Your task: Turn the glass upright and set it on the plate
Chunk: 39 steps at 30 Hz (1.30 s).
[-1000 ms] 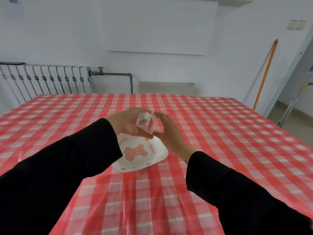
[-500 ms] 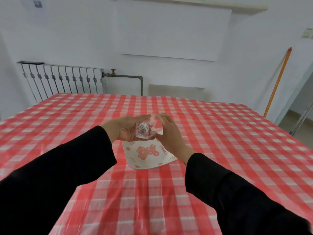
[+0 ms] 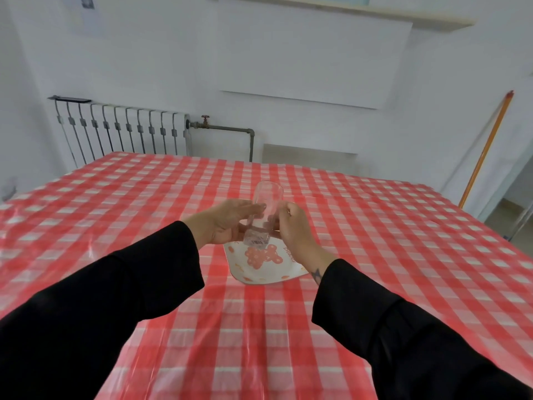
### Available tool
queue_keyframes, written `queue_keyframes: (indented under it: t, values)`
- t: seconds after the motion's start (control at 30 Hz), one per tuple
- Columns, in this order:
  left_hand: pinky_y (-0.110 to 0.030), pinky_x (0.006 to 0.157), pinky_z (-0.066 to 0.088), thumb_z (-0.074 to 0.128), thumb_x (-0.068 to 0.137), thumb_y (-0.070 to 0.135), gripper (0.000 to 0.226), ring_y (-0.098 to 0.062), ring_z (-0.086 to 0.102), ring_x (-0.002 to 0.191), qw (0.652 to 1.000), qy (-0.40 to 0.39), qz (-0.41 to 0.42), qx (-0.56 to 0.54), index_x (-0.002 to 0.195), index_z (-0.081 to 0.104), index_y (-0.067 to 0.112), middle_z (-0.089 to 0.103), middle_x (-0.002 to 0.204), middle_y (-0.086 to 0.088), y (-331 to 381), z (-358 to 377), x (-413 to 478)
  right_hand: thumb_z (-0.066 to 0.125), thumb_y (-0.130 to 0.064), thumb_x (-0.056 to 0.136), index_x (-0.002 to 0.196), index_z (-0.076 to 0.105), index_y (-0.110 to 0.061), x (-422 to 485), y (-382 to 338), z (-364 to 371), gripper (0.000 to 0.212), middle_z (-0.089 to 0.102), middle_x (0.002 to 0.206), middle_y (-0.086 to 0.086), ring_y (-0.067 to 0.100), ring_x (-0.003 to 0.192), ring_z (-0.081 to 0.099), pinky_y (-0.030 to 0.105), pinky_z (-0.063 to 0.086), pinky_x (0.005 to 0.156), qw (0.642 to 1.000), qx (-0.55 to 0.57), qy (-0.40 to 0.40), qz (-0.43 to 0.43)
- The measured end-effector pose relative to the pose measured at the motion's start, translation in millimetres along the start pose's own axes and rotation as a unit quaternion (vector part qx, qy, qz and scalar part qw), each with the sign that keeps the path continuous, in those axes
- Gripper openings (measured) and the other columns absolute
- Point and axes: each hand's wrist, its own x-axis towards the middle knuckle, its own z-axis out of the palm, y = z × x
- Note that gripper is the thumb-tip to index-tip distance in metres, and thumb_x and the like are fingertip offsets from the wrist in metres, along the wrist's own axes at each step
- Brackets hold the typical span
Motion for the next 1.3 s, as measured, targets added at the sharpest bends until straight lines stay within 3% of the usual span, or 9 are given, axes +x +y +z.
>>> queue_keyframes:
  t: [0.17,0.3,0.43,0.53,0.6,0.7,0.83,1.03,1.3]
  values:
    - [-0.033,0.064,0.060,0.077,0.080,0.020,0.036,-0.028,0.070,0.088,0.999,0.000,0.038,-0.012,0.114,0.063,0.015,0.070,0.113,-0.013,-9.6,1.8,1.0,0.055,-0.035,0.093,0.134,0.045,-0.009,-1.5,-2.1,-2.5,0.050,0.066,0.104,0.009,0.019,0.080,0.069,0.033,0.059,0.070,0.999,0.022,-0.025,0.001]
    - [-0.038,0.083,0.059,0.081,0.073,0.018,0.053,-0.027,0.068,0.099,0.996,0.016,0.083,0.007,0.119,0.053,0.024,0.062,0.121,-0.004,-13.1,4.3,4.7,0.065,-0.027,0.090,0.131,0.048,-0.012,0.4,2.2,-10.8,0.047,0.073,0.093,0.010,0.019,0.081,0.071,0.024,0.055,0.066,0.996,0.071,-0.051,-0.016]
    - [-0.036,0.086,0.057,0.083,0.071,0.010,0.080,-0.020,0.065,0.107,0.987,0.058,0.123,0.085,0.138,0.041,0.020,0.056,0.129,0.003,-15.3,10.5,6.5,0.065,-0.015,0.084,0.112,0.058,-0.034,2.2,4.8,-17.8,0.034,0.066,0.082,0.015,0.022,0.077,0.064,0.036,0.056,0.068,0.993,0.083,-0.073,-0.046]
    - [-0.040,0.091,0.055,0.083,0.071,0.007,0.083,-0.020,0.066,0.107,0.973,0.085,0.159,0.146,0.141,0.041,0.019,0.056,0.131,0.002,-18.8,14.5,7.8,0.066,-0.009,0.080,0.135,0.045,-0.020,1.5,7.0,-19.3,0.060,0.060,0.084,0.008,0.012,0.071,0.059,0.024,0.053,0.059,0.994,0.072,-0.062,-0.051]
    - [-0.039,0.091,0.054,0.084,0.070,0.005,0.081,-0.019,0.066,0.106,0.967,0.087,0.171,0.168,0.138,0.043,0.019,0.056,0.132,0.001,-21.5,16.6,7.7,0.067,-0.005,0.076,0.140,0.039,-0.018,1.5,9.2,-20.6,0.071,0.060,0.098,0.016,0.018,0.083,0.061,0.024,0.054,0.066,0.995,0.057,-0.059,-0.052]
    - [-0.038,0.088,0.055,0.084,0.068,0.004,0.078,-0.021,0.064,0.107,0.962,0.089,0.180,0.185,0.133,0.044,0.018,0.057,0.130,-0.002,-26.6,16.8,7.8,0.069,-0.001,0.073,0.138,0.041,-0.020,-0.7,12.5,-21.2,0.073,0.056,0.119,0.023,0.031,0.110,0.057,0.044,0.055,0.087,0.995,0.038,-0.069,-0.056]
    - [-0.046,0.092,0.054,0.085,0.068,0.005,0.079,-0.023,0.063,0.110,0.961,0.089,0.182,0.189,0.133,0.041,0.017,0.055,0.129,-0.004,-31.7,15.6,9.3,0.073,-0.004,0.074,0.138,0.040,-0.019,-3.2,16.0,-21.2,0.073,0.057,0.117,0.010,0.022,0.109,0.056,0.027,0.052,0.082,0.995,0.009,-0.066,-0.068]
    - [-0.029,0.080,0.055,0.086,0.068,0.009,0.075,-0.020,0.064,0.107,0.958,0.096,0.188,0.193,0.128,0.044,0.022,0.057,0.126,-0.003,-34.5,12.7,11.6,0.075,-0.008,0.074,0.139,0.038,-0.023,-2.3,16.8,-20.6,0.076,0.057,0.117,0.005,0.015,0.109,0.056,0.023,0.049,0.083,0.994,-0.018,-0.072,-0.074]
    - [-0.025,0.074,0.051,0.081,0.069,0.000,0.083,-0.020,0.057,0.117,0.959,0.086,0.152,0.226,0.136,0.039,0.026,0.054,0.129,-0.004,-37.3,10.7,14.2,0.061,-0.003,0.077,0.120,0.044,-0.027,-1.4,25.5,-20.7,0.052,0.053,0.115,-0.002,0.022,0.113,0.053,0.038,0.051,0.088,0.993,-0.044,-0.095,-0.049]
